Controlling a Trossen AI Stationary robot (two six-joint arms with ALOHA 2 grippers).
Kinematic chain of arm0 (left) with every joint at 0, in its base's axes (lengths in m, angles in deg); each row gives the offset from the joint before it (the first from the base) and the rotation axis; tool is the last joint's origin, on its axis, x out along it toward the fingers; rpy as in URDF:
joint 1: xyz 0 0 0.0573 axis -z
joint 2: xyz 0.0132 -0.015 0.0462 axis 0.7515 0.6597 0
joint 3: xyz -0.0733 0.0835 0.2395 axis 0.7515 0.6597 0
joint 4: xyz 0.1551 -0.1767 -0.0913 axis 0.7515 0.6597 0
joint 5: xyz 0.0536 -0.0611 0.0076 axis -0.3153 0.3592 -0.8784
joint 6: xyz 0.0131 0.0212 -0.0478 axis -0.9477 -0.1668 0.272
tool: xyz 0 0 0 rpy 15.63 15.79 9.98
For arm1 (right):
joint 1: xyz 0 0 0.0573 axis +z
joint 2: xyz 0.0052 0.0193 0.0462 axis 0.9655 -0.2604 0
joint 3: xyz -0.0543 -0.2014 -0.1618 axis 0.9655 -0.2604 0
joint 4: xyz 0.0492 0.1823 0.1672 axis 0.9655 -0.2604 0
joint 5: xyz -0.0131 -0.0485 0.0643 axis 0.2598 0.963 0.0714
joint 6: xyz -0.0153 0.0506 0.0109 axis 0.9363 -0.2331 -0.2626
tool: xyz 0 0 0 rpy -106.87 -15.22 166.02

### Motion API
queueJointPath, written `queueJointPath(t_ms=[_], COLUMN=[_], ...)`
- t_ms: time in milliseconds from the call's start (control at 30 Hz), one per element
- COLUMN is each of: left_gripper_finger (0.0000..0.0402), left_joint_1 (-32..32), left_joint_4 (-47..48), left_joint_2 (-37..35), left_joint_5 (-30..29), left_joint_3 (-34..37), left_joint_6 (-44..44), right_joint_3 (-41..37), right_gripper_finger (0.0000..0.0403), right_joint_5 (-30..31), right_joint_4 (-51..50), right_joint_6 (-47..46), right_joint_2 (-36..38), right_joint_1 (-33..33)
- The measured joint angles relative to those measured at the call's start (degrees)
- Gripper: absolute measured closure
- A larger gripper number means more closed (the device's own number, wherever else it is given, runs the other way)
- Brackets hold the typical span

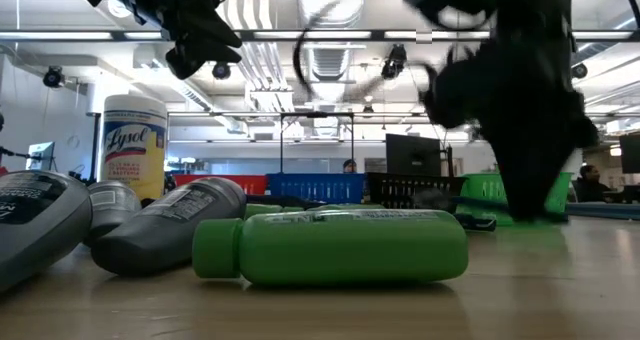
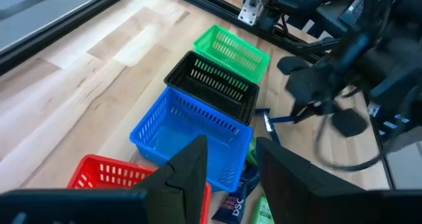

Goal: Pick & Place Travel size toiletries
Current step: Put the razor into the red basket

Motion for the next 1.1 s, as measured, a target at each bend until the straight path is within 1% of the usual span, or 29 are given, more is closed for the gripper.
queueJointPath(t_ms=[100, 167, 300, 433, 600, 667, 733, 833, 933, 1000, 1100], left_gripper_finger=[0.0266, 0.0266, 0.0263, 0.0236, 0.0175, 0.0153, 0.0139, 0.0135, 0.0139, 0.0143, 0.0147], left_joint_1=[0.00, 0.00, -0.02, -0.17, -0.22, -0.52, -0.95, -1.63, -1.73, -2.05, -2.85], left_joint_4=[-0.68, -1.68, -8.27, -16.33, -24.52, -27.01, -28.76, -29.63, -31.32, -34.14, -38.29], left_joint_2=[0.02, 0.02, 0.02, 0.13, 0.33, 0.64, 1.41, 3.55, 6.71, 8.80, 10.99], left_joint_5=[-0.44, -1.01, -1.29, 0.10, 4.19, 5.48, 7.14, 10.44, 11.95, 13.24, 15.39], left_joint_3=[0.00, 0.00, 0.00, 0.00, 0.00, 0.00, -0.05, -0.22, -0.22, -0.22, -0.33], left_joint_6=[-0.24, 0.33, 1.83, 5.19, 9.16, 9.79, 9.95, 9.96, 9.35, 9.40, 11.81], right_joint_3=[0.75, 0.75, 0.41, -0.14, -0.13, -0.14, -0.09, 1.51, 4.25, 6.19, 9.06], right_gripper_finger=[0.0377, 0.0377, 0.0378, 0.0378, 0.0379, 0.0379, 0.0379, 0.0379, 0.0379, 0.0379, 0.0379], right_joint_5=[0.15, 1.51, 8.87, 15.40, 16.29, 16.26, 15.89, 13.96, 10.84, 8.81, 7.59], right_joint_4=[0.34, 0.94, 5.75, 14.78, 31.74, 37.70, 41.41, 43.64, 43.81, 43.58, 41.56], right_joint_6=[0.07, -0.44, -0.91, 3.22, 11.63, 13.51, 14.31, 15.92, 18.00, 19.15, 20.57], right_joint_2=[4.84, 8.55, 16.54, 20.32, 19.84, 18.79, 17.95, 16.12, 13.74, 12.24, 10.33], right_joint_1=[-0.08, -0.46, -3.44, -8.63, -14.38, -15.98, -17.33, -18.81, -19.54, -19.70, -19.70])
